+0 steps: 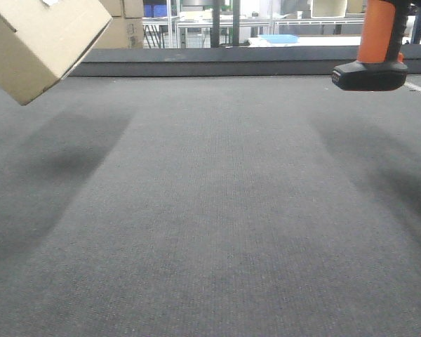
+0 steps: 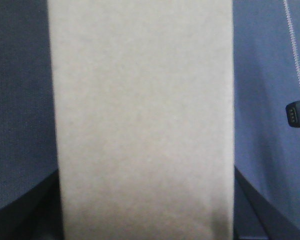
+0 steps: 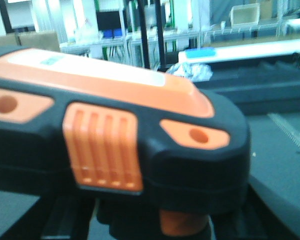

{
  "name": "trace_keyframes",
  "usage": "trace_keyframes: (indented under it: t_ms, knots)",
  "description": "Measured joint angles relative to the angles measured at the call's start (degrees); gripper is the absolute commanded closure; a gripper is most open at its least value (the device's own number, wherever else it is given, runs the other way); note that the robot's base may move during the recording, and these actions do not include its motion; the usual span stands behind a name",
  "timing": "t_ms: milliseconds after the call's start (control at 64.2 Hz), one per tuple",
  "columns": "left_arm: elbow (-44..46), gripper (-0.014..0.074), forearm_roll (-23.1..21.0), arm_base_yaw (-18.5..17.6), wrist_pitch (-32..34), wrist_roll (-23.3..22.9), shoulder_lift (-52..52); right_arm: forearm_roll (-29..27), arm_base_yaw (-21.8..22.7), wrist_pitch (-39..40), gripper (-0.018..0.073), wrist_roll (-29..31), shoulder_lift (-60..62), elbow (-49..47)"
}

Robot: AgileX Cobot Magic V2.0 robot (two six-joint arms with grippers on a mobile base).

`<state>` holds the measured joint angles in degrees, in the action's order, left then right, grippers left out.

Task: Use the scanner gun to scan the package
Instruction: 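Lower the scanner gun back onto the belt with the right gripper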

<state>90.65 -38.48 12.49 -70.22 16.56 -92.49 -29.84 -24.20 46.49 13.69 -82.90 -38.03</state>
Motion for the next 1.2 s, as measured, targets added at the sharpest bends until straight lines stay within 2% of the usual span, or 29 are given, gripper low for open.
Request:
trace_keyframes:
  t_ms: [140,249,639,1200]
  knots:
    - [0.0,0.0708,0.0,0.0,0.0,0.0,0.0,5.1,0.0,2.1,0.0722,-2.9,-3.2,0.1]
    - [0.0,0.0708,0.0,0.0,0.0,0.0,0.0,6.8,0.0,2.8,0.0722,-3.6,-5.5,0.1]
    - [0.0,0.0708,0.0,0.0,0.0,0.0,0.0,7.4,0.0,5.6,0.0722,-4.1,-13.0,0.2]
    - [0.0,0.0708,0.0,0.0,0.0,0.0,0.0,7.5,0.0,5.5,0.0722,-4.2,-15.0,0.2]
